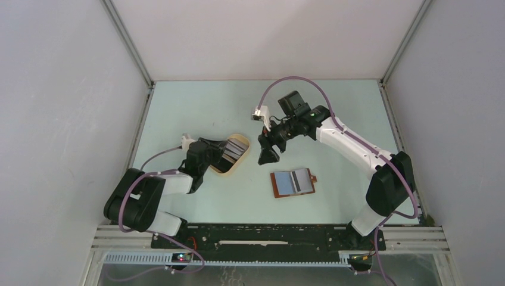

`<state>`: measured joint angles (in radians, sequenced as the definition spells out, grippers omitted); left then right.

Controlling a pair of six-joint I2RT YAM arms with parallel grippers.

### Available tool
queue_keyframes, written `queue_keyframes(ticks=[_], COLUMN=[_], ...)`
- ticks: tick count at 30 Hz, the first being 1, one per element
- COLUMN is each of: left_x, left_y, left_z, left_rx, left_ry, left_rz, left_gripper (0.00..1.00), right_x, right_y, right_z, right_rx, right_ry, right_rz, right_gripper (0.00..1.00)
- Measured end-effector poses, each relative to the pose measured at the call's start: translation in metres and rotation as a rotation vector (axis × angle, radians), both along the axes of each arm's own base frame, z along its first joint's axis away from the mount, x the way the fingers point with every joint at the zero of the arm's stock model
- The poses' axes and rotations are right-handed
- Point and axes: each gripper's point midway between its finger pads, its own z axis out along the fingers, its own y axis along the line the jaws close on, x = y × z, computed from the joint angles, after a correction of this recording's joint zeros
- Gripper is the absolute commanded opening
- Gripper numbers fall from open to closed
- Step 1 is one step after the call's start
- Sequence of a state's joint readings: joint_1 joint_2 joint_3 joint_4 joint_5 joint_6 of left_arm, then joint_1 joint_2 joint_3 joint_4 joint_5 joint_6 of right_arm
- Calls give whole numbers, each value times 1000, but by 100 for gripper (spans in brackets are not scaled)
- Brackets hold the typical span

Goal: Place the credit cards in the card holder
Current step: Pick up the credit card from the storage box.

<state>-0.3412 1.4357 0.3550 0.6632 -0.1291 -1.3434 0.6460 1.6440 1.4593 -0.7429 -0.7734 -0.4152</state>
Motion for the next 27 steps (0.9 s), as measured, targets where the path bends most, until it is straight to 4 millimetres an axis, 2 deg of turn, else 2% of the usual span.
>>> queue_keyframes(ticks=[11, 21, 27], left_x=[-6, -8, -9], left_y=[2, 4, 6], left_z=[-10, -4, -5], left_rx=[24, 31, 39], left_ry=[43, 37, 42], left_rz=[-3, 1, 7], left_gripper=[35, 32, 26], right_x=[-3, -4, -5], right_y=[2, 2, 2], right_z=[0, 0, -1], right_rx=[0, -2, -4], right_ry=[-5, -3, -1], right_rz=[14, 15, 19], right_gripper=[80, 80, 80])
